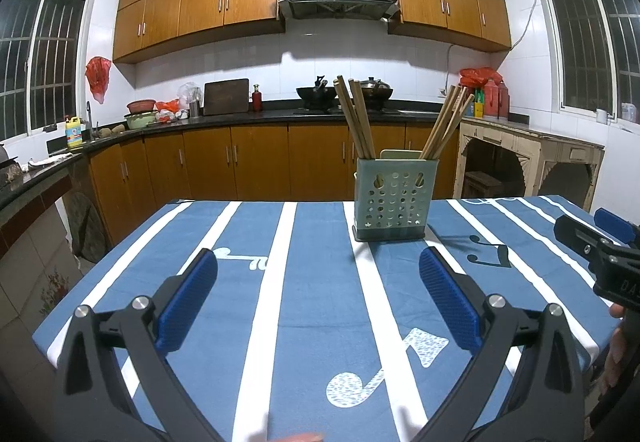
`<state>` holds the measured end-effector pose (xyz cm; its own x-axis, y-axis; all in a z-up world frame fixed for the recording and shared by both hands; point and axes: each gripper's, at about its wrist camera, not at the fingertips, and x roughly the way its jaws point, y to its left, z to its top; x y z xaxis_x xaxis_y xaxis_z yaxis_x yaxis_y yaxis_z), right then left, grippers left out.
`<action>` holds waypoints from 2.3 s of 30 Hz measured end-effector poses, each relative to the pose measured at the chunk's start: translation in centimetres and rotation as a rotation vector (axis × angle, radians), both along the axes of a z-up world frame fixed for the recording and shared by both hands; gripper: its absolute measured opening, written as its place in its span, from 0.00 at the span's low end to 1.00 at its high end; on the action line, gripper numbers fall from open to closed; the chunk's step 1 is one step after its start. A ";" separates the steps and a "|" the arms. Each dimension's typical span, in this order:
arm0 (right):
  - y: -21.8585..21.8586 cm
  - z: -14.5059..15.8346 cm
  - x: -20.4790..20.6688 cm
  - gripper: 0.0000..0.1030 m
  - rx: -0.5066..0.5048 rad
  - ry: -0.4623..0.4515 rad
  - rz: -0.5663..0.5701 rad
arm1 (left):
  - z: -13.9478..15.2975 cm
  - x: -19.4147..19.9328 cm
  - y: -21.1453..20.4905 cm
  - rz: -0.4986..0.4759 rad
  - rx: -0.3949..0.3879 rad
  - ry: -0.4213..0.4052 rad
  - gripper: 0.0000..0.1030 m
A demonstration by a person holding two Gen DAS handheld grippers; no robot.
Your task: Organize utensils
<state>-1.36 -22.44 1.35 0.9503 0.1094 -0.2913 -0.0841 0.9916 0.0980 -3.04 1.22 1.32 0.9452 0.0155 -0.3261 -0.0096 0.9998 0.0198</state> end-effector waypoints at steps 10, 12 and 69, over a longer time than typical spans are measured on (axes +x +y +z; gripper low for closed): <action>0.0 0.0 0.0 0.98 0.003 0.003 0.000 | -0.5 0.0 -0.1 -0.004 0.000 0.005 0.96; -0.1 0.0 0.0 0.98 0.002 0.003 0.000 | -0.4 0.1 0.0 -0.003 -0.001 0.005 0.96; 0.1 0.4 0.0 0.98 0.007 0.012 -0.002 | -0.8 0.0 0.1 -0.002 -0.006 0.015 0.96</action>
